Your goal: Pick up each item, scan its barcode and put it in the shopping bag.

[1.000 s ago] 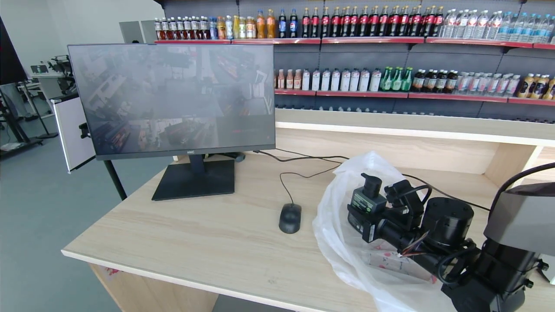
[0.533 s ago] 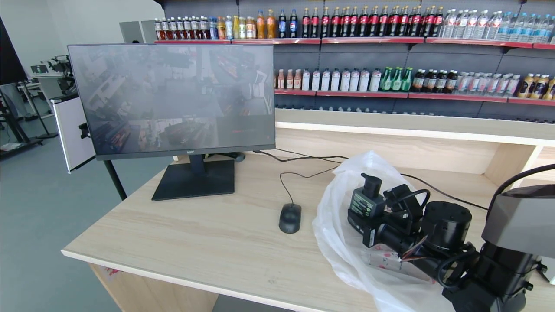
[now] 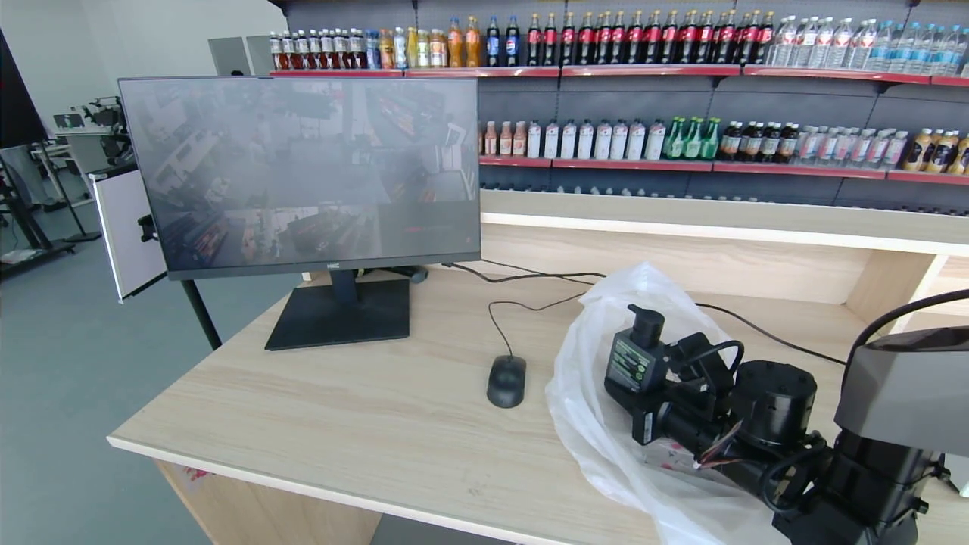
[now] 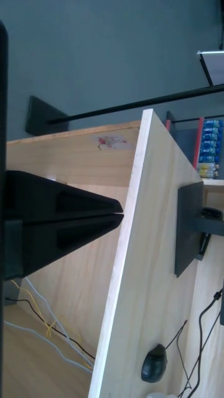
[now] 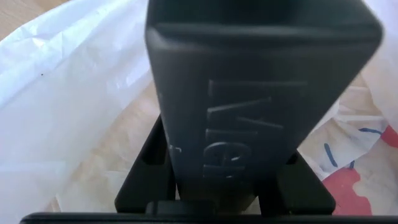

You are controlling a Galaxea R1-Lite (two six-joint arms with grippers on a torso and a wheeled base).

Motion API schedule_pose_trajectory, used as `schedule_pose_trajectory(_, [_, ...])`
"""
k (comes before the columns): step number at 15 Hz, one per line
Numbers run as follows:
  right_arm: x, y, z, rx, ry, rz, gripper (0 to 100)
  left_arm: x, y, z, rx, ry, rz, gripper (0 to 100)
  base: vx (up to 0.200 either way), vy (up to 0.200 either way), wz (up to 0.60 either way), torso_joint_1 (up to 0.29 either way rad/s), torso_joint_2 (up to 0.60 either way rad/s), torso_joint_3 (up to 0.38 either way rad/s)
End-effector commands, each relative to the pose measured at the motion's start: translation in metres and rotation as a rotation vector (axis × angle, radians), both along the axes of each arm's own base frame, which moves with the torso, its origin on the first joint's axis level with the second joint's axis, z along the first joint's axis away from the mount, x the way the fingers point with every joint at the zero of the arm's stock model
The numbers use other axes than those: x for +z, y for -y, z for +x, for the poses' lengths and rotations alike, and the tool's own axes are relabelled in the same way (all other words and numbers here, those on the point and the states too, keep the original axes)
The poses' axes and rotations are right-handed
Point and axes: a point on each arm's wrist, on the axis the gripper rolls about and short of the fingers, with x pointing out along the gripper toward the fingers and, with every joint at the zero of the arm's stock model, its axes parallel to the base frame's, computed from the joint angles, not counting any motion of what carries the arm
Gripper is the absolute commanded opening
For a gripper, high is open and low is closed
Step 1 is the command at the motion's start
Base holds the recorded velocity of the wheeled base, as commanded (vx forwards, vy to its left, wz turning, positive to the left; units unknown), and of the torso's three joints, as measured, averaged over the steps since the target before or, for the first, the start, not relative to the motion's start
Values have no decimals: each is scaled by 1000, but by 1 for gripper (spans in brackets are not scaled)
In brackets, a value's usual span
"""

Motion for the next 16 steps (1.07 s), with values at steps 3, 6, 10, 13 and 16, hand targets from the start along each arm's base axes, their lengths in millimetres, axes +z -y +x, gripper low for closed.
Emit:
schedule_pose_trajectory(3, [1,0,2,-3,8,4,100,0,0,0,0,-1,0,0,0,0,0,0,0,0])
schedule_pose_trajectory(6, [9,3,-2,-8,24,12,100,0,0,0,0,1,0,0,0,0,0,0,0,0])
schedule_pose_trajectory(10, [20,10,-7,-23,48,19,100,0,0,0,0,1,0,0,0,0,0,0,0,0])
schedule_pose_trajectory(13, [31,11,-17,-17,72,26,100,0,0,0,0,1,0,0,0,0,0,0,0,0])
schedule_pose_trajectory(16, [56,18,-36,-17,136,48,100,0,0,0,0,1,0,0,0,0,0,0,0,0])
